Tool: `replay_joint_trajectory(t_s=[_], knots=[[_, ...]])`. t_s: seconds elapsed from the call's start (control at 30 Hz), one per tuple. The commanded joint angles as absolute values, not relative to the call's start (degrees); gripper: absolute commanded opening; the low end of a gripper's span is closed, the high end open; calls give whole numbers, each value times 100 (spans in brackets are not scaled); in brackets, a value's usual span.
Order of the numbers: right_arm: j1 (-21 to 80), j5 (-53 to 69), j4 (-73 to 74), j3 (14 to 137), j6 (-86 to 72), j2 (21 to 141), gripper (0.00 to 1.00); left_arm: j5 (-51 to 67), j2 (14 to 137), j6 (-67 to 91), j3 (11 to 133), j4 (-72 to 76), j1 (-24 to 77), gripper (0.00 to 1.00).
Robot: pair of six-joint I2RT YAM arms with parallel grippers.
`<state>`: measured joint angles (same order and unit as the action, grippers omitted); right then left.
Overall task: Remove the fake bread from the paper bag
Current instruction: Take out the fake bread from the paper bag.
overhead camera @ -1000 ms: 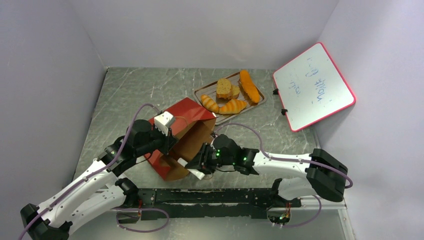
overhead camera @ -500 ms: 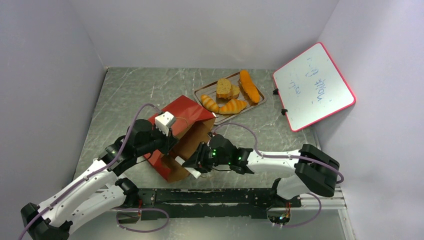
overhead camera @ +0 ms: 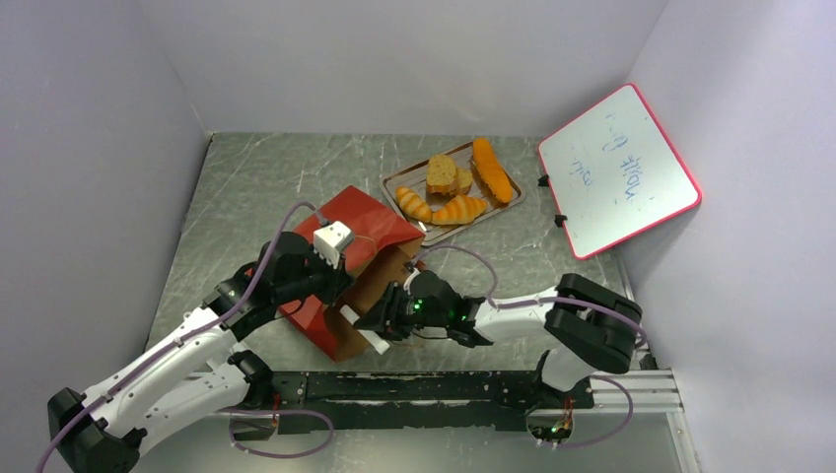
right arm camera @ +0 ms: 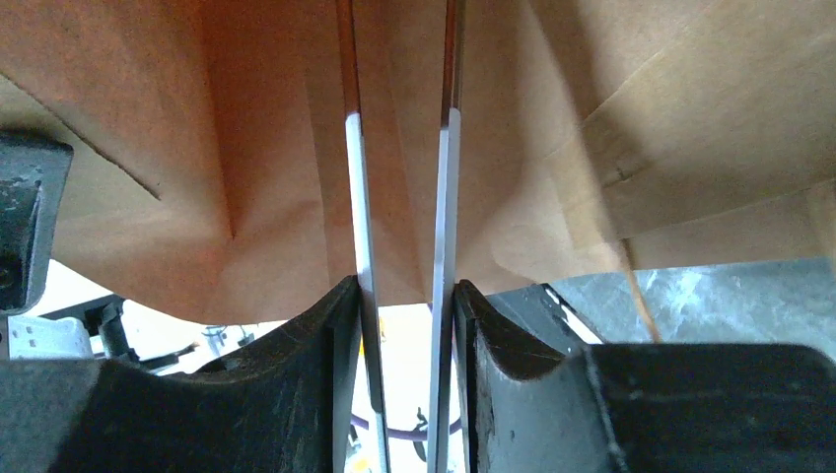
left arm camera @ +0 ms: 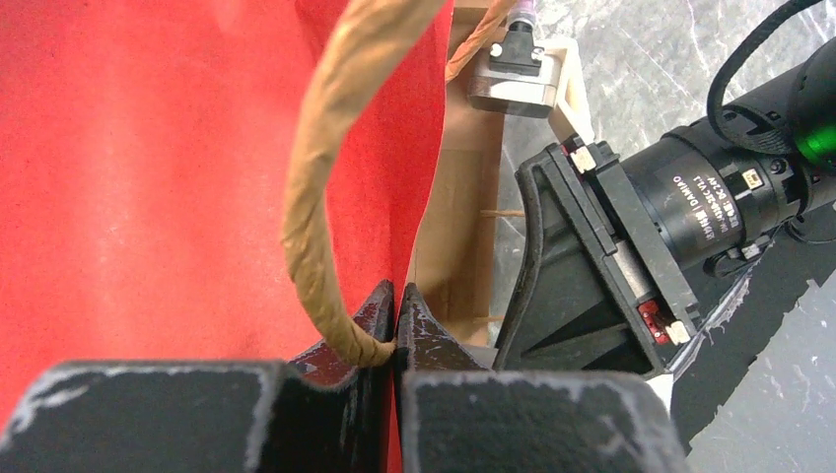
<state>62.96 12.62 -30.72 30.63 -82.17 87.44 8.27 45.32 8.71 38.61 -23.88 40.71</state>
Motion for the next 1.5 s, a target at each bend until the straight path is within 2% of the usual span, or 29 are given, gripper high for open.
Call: replay_joint_trajectory(t_s=[0.0,0.13,0.23,0.33,0.7,1.03,1.13,1.17,1.23,1.37,1.47], knots=[[6279,1322,-3853,3108,-8149,9023,39,1234,4532,848,4104,-2242,4124,7],[6275,1400,-4047,3120,-8155,9188,35,1226,4533,840,4108,-2242,4127,7],[6279,1494,-4259,3084,-8189,9282,16,1161,4508,845,4085,-2243,4122,7],[6267,1525,-4310,3044,-8177,9244,0,926,4432,878,4108,-2304,4122,7],[6212,1159,-3341,2984,-7815,8430,0,-539,4304,1116,4327,-2630,4120,7],[6162,1195,-2436,3067,-7634,7879,0,-675,4182,1088,4307,-2691,4112,7],[6167,1324,-2139,3242,-7515,7998,20,-606,4092,1075,4173,-2539,4112,7],[6163,1353,-2112,3276,-7515,8058,29,-568,4088,1089,4133,-2506,4113,7],[6161,1439,-2076,3366,-7523,8200,39,-452,4126,1104,4079,-2468,4113,7],[6152,1584,-1952,3644,-7510,8389,47,-195,4350,1029,4089,-2477,4113,7],[6152,1561,-1710,3845,-7457,8461,47,-111,4446,1050,4079,-2393,4109,7]])
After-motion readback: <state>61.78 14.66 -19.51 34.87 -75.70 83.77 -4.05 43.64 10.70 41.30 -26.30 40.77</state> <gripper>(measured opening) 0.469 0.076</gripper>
